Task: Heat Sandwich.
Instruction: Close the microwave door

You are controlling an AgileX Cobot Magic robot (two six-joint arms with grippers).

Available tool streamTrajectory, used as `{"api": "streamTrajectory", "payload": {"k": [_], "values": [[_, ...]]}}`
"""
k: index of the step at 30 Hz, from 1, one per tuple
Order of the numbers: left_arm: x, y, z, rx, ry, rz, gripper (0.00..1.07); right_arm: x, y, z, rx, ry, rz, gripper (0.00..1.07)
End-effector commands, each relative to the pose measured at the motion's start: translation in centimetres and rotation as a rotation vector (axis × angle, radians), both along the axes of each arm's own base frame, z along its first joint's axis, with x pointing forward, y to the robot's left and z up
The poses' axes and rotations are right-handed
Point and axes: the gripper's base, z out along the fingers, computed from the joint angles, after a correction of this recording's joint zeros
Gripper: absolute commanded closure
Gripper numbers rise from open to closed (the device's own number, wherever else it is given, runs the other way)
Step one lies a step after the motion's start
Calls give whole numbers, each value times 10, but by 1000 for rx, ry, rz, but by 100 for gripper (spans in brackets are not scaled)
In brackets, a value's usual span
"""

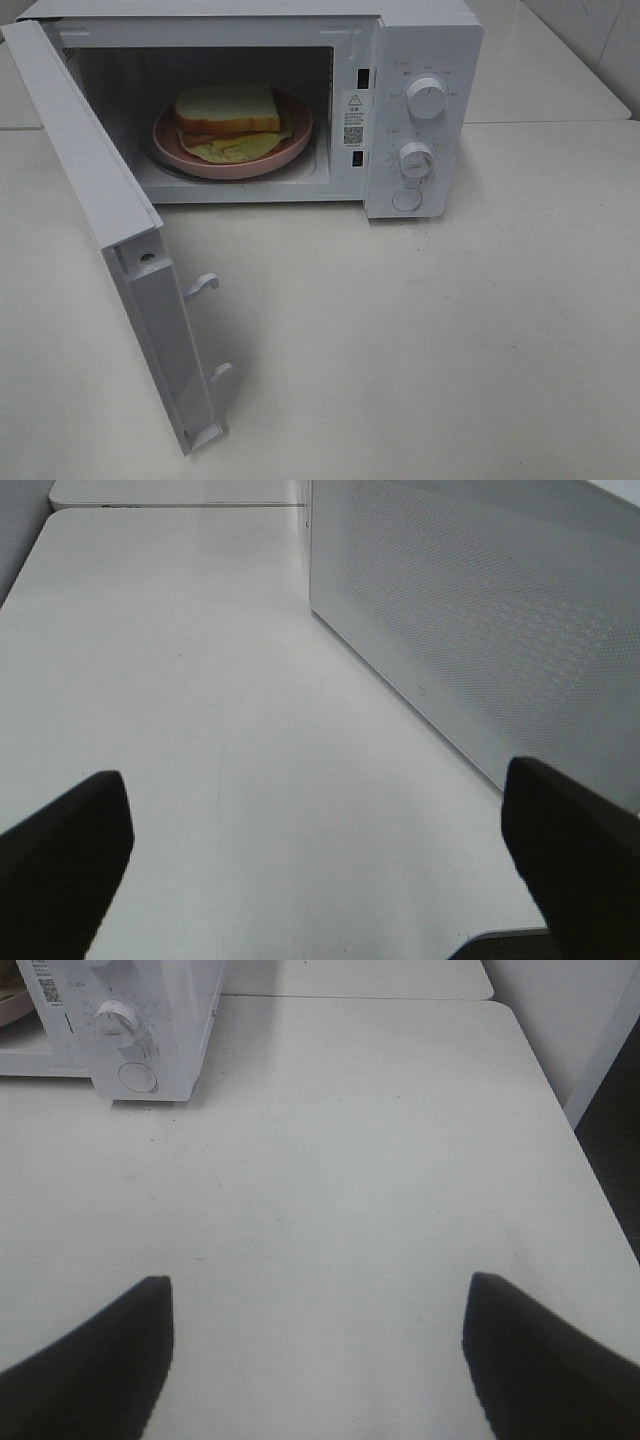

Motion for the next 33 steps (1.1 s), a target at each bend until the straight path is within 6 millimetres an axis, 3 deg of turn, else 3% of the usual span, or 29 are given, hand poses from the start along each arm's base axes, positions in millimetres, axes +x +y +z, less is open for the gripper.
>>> {"api": "streamTrajectory", "payload": {"k": [1,33], "values": [[0,0,0,-6,-6,4,11,-4,0,0,-10,-39,0,31],[0,-1,0,-11,-9,1,11,-4,0,0,-11,-38,1,31]]}}
